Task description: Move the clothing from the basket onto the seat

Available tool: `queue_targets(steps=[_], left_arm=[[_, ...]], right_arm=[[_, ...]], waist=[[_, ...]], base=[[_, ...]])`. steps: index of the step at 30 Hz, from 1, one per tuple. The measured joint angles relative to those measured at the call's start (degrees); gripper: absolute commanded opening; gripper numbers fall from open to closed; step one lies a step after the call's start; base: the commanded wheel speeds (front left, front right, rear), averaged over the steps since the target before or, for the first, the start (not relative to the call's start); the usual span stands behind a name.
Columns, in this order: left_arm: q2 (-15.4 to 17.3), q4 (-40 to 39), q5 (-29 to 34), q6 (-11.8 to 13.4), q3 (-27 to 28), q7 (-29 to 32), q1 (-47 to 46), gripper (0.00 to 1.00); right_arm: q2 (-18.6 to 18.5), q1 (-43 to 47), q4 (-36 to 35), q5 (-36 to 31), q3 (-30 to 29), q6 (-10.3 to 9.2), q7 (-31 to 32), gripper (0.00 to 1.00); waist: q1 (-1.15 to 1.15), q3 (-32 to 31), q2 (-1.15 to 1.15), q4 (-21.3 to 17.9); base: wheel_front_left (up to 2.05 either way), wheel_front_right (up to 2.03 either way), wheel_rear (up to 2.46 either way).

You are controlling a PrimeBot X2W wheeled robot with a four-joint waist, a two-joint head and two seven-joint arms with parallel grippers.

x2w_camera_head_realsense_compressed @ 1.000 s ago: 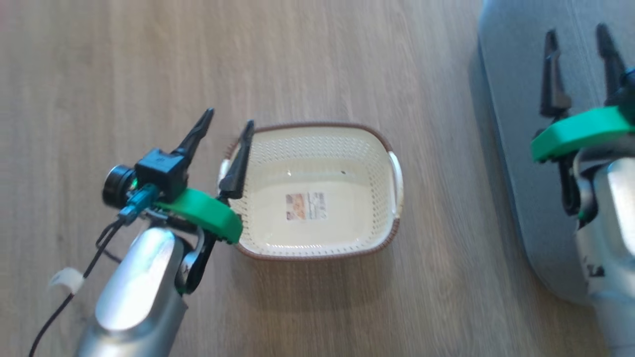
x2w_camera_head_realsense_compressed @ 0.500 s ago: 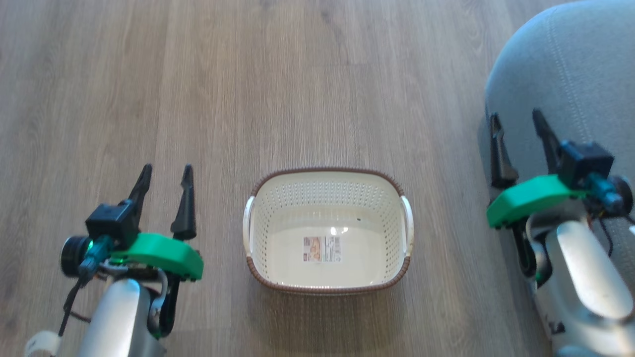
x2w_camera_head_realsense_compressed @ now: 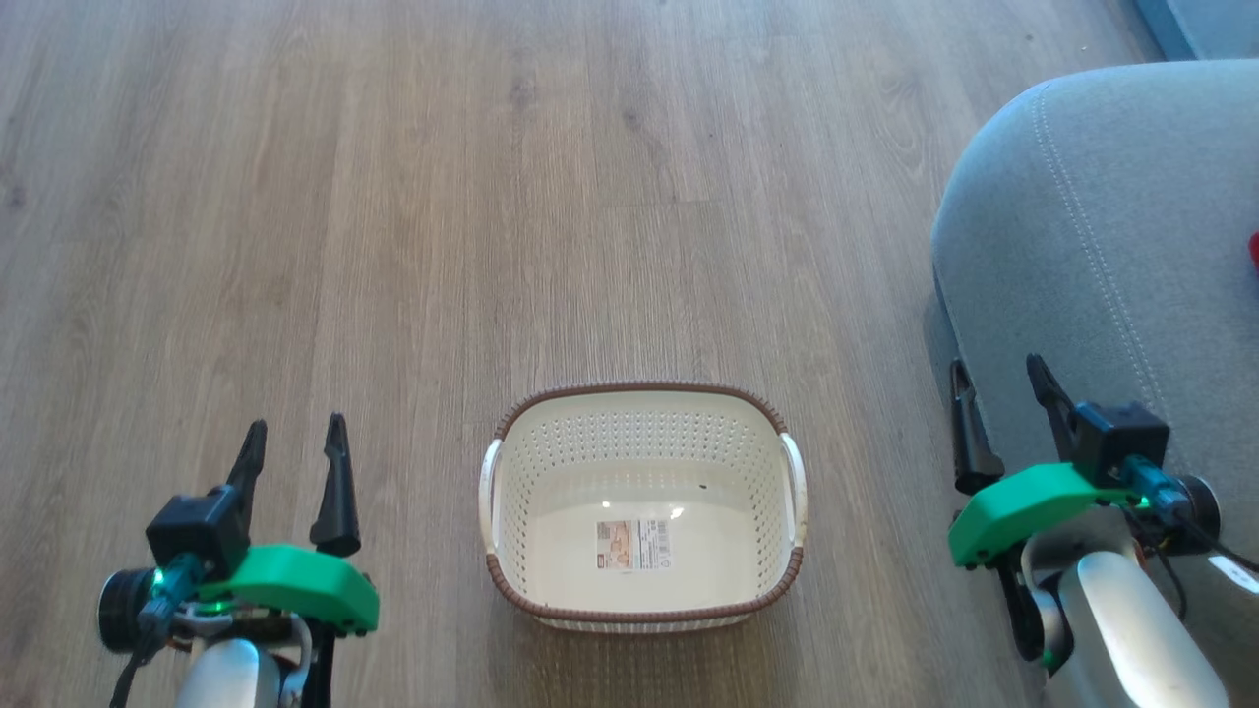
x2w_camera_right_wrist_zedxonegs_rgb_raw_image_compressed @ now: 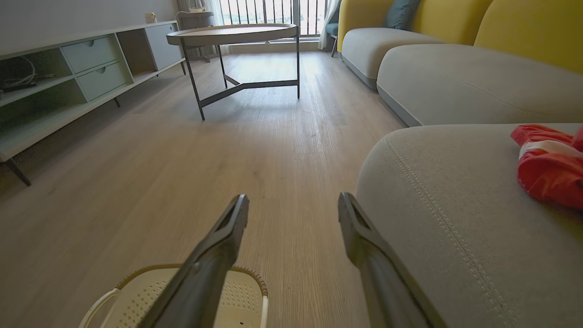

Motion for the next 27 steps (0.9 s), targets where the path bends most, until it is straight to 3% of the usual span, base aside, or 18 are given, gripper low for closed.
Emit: queue_targets(steps=[26,27], left_arm=[[-0.71,-0.74,-1.79,-1.26,3.02,0.00,2.08,1.00],[-0.74,0.03,-1.80,-1.24,2.98,0.02,2.14,0.00]], right_arm=[[1.38,2.35,-0.57,-1.34,-0.54,0.00,0.01,1.00],[1.40,2.41,0.07,-1.33,-0.44,0.00,0.11,0.00]], waist=[[0.00,0.45,0.00,-0.17],[0.00,0.46,0.00,-0.17]], base=[[0.00,0.00,0.00],[0.00,0.00,0.00]])
